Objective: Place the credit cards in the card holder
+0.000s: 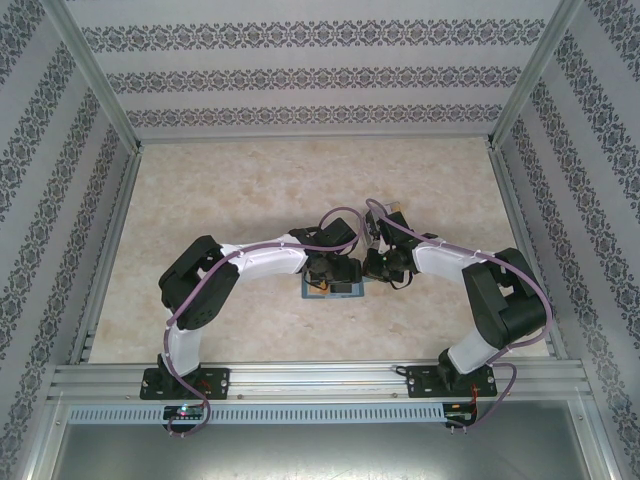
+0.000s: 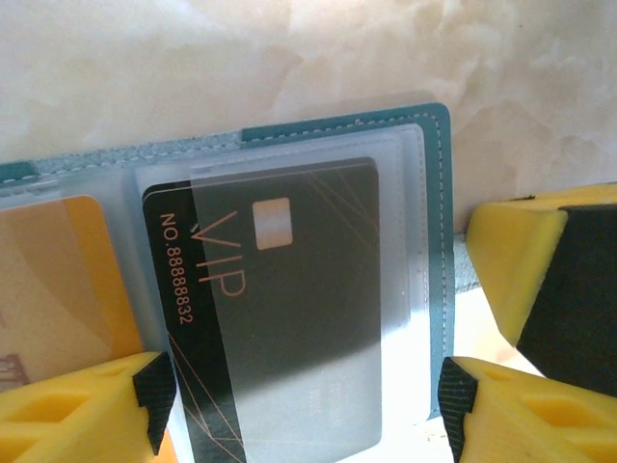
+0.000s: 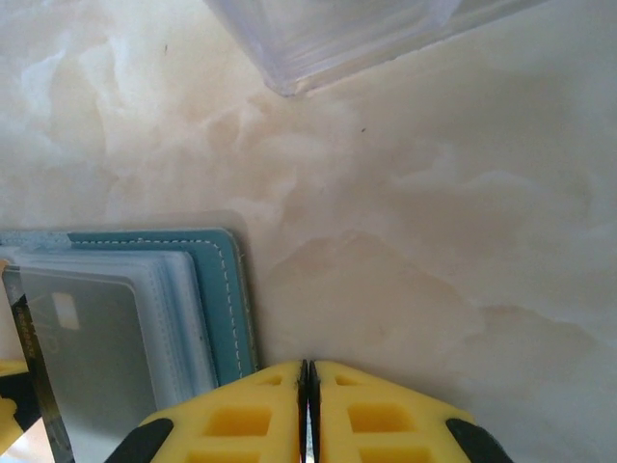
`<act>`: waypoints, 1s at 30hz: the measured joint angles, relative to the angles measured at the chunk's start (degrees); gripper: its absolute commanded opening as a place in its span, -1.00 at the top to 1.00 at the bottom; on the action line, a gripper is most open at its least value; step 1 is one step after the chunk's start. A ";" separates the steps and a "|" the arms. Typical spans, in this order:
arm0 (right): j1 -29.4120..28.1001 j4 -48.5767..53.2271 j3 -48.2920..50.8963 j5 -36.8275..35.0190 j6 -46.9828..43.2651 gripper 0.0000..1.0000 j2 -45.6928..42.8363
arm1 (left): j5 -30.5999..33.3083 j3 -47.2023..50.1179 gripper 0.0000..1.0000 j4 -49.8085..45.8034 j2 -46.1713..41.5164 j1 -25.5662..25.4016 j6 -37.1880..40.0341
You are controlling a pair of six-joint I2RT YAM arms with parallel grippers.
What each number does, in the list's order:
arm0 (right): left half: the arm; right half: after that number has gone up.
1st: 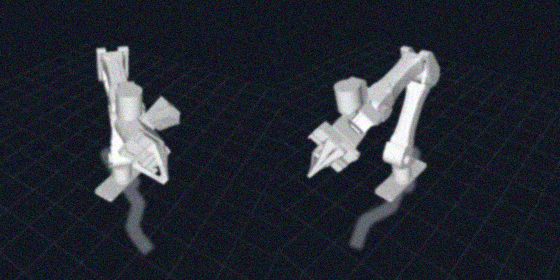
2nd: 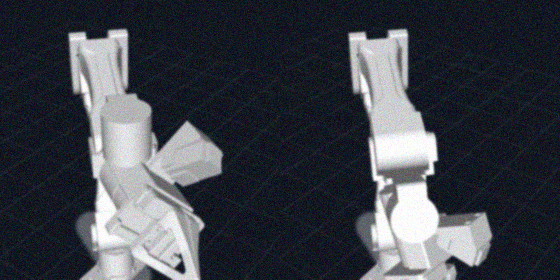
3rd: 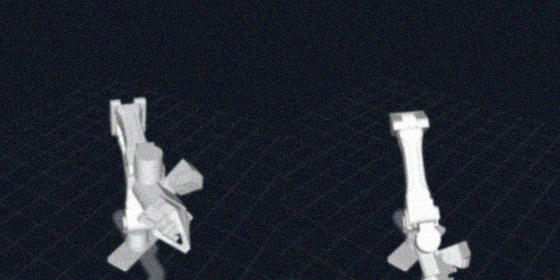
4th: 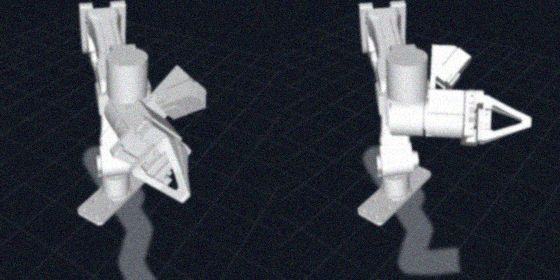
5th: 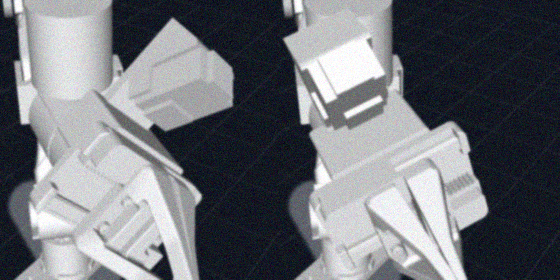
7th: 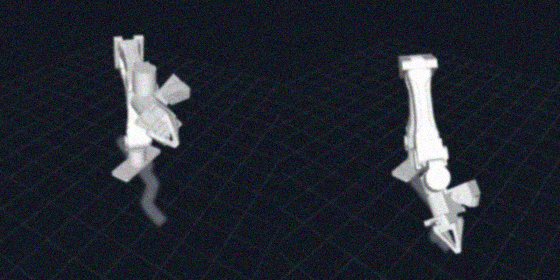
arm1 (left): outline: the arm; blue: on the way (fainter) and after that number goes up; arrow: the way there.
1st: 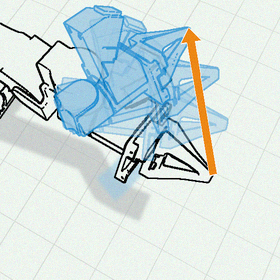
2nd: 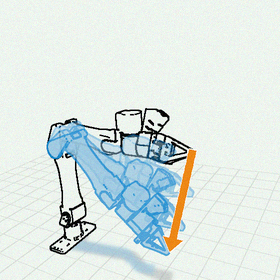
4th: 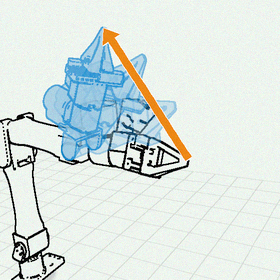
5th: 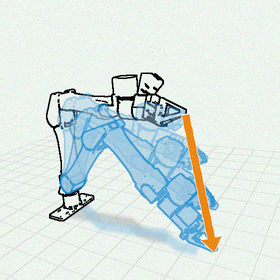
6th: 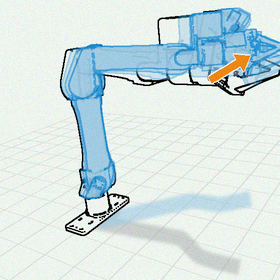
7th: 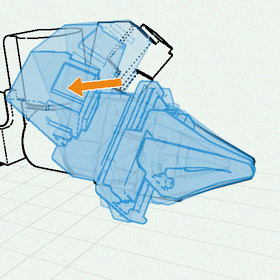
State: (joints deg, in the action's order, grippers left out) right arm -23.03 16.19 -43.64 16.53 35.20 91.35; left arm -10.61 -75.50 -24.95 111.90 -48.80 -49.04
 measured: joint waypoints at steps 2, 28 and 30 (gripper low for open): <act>0.00 -0.02 0.04 0.15 0.00 0.75 0.00 | 1.01 0.07 -0.56 -0.31 -0.46 -0.02 0.00; -0.11 -0.42 0.17 0.48 0.44 0.75 0.20 | -1.38 -0.76 -0.03 -1.29 1.14 0.00 1.46; -0.11 -0.42 0.17 0.48 0.44 0.75 0.20 | -1.75 -1.31 -0.03 -1.53 1.49 0.00 1.84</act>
State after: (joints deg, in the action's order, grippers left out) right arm -23.14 15.77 -43.46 17.02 35.64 91.55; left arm -12.36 -76.82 -26.48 113.38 -48.80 -47.20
